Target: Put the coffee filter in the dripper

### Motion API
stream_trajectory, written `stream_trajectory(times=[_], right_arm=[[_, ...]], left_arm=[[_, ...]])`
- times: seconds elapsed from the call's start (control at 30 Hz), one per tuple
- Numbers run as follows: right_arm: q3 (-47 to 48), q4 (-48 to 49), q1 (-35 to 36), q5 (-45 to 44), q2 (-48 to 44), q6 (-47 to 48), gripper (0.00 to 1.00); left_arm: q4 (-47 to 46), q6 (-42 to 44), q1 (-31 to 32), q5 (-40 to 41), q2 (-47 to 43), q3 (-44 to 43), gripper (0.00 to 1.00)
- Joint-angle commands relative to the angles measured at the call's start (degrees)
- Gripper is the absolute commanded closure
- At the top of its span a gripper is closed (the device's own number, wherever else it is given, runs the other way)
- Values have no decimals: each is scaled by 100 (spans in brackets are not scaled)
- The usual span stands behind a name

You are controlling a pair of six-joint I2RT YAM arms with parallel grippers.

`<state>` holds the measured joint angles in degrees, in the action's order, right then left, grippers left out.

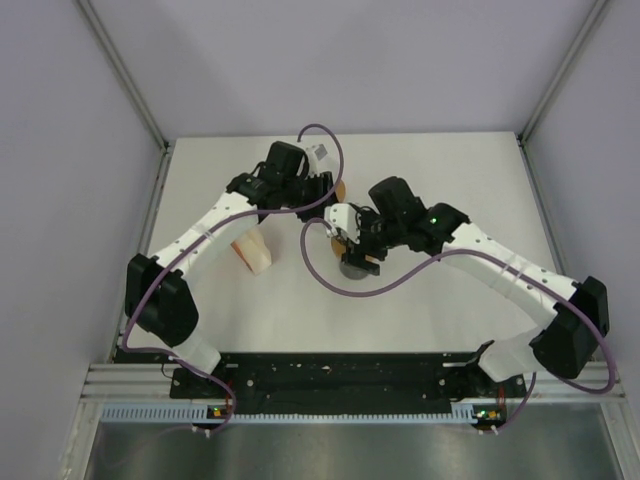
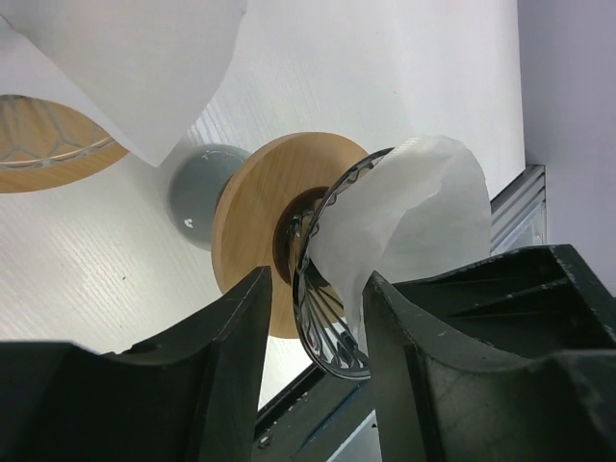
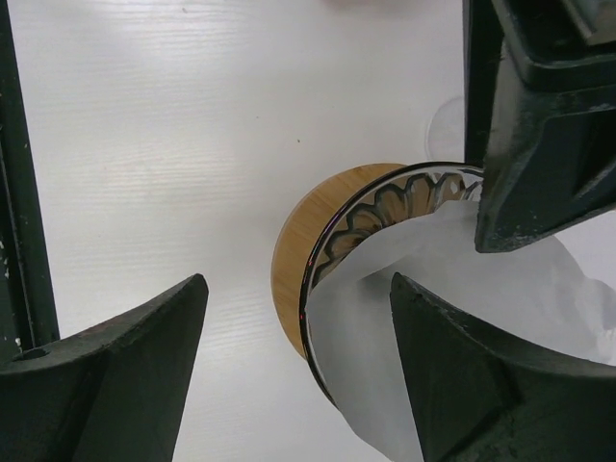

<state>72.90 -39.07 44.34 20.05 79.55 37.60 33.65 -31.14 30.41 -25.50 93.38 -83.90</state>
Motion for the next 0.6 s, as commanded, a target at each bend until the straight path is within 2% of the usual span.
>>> stream_trajectory(times=[0.0, 0.1, 0.17, 0.3, 0.37, 0.57], right_arm=[[303, -109, -39, -19, 254, 133, 25], [365, -110, -30, -63, 421, 168, 31], [409, -127, -39, 42, 543, 168, 40], [444, -136, -39, 86, 702, 203, 65], [409, -180, -39, 130, 720, 265, 71], [277, -206, -39, 166, 694, 397, 80]], left_arm=[[-43, 134, -9, 89, -189, -232, 51], [-43, 143, -18, 106, -171, -189, 52], [-34, 143, -18, 115, -154, -180, 52], [-34, 134, -18, 124, -119, -171, 52], [-25, 143, -18, 124, -119, -171, 52], [-69, 134, -18, 124, -110, -57, 52]])
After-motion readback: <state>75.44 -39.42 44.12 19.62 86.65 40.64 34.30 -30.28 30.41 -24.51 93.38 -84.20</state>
